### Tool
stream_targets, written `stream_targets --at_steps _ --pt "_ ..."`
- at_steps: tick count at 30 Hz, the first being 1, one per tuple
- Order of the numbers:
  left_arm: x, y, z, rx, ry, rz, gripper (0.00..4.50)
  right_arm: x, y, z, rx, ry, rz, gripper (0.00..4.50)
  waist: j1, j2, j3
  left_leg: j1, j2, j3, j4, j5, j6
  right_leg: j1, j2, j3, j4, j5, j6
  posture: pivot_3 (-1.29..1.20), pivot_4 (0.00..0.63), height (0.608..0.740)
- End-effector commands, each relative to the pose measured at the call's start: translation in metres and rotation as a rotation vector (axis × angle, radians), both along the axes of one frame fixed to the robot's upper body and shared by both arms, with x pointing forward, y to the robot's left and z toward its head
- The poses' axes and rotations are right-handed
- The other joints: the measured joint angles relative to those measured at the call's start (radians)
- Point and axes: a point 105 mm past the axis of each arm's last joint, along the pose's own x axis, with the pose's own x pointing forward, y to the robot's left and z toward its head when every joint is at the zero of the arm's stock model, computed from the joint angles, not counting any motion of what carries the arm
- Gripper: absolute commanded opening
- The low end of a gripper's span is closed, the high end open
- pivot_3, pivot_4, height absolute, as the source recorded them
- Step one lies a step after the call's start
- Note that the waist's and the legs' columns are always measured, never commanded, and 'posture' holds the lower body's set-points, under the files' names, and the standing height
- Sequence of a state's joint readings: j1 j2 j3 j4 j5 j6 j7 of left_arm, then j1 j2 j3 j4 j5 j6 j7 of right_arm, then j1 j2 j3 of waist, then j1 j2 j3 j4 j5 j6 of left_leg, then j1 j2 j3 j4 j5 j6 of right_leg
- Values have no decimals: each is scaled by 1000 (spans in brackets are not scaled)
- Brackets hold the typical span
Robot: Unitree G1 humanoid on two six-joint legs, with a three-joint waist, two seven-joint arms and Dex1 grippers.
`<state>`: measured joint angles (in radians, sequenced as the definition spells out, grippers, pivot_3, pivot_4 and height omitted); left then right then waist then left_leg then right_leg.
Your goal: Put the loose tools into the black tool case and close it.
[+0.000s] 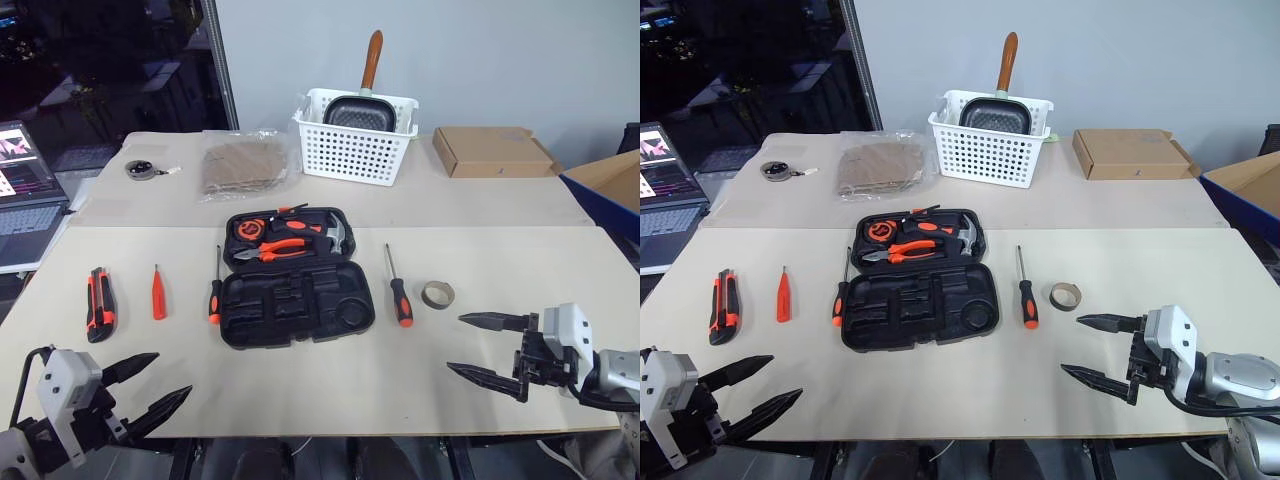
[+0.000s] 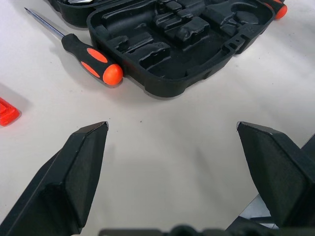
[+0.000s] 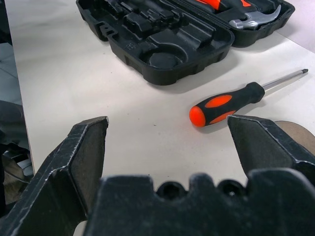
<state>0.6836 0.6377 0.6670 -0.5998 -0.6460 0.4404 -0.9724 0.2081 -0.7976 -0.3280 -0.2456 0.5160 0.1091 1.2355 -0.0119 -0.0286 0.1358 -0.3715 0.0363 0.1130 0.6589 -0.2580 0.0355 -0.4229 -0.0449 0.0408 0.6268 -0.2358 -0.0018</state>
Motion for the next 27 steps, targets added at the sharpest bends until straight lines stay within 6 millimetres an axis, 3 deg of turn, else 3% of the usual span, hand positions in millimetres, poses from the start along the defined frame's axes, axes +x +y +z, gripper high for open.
stream_targets --at_steps 1,5,9,16,20,24,27 --pt "4 2 8 7 -49 54 4500 1 13 15 54 -73 55 4443 0 0 0 0 0 0 0 0 0 0 0 0 0 0 0 0 150 740" --pt "26 26 21 -95 -113 412 4500 4 53 43 195 -135 191 4443 -4 -1 1 0 4 0 0 0 0 0 0 1 1 1 1 0 150 740" --pt "42 51 21 -31 -21 648 4500 5 90 64 265 -163 331 4443 -1 -3 2 2 6 -1 0 0 0 1 2 0 2 5 6 0 150 740" --pt "75 91 34 26 141 869 4500 7 126 83 283 -182 500 4443 3 -3 2 1 5 0 0 0 -1 0 4 -4 3 9 -3 0 150 740" --pt "104 74 42 10 188 800 4500 11 130 83 283 -193 521 4443 5 -4 2 0 2 0 0 -1 -3 0 2 -6 3 9 -3 0 150 740" --pt "131 34 47 -66 224 684 4500 12 128 80 268 -202 514 4443 17 -5 2 -1 -1 -1 0 -3 -5 0 0 -6 3 9 -1 0 150 740" --pt "140 12 45 -62 228 636 4500 13 124 80 260 -210 489 4443 14 -5 2 -2 -1 -2 0 -4 -6 0 -1 -6 2 9 -1 0 150 740"
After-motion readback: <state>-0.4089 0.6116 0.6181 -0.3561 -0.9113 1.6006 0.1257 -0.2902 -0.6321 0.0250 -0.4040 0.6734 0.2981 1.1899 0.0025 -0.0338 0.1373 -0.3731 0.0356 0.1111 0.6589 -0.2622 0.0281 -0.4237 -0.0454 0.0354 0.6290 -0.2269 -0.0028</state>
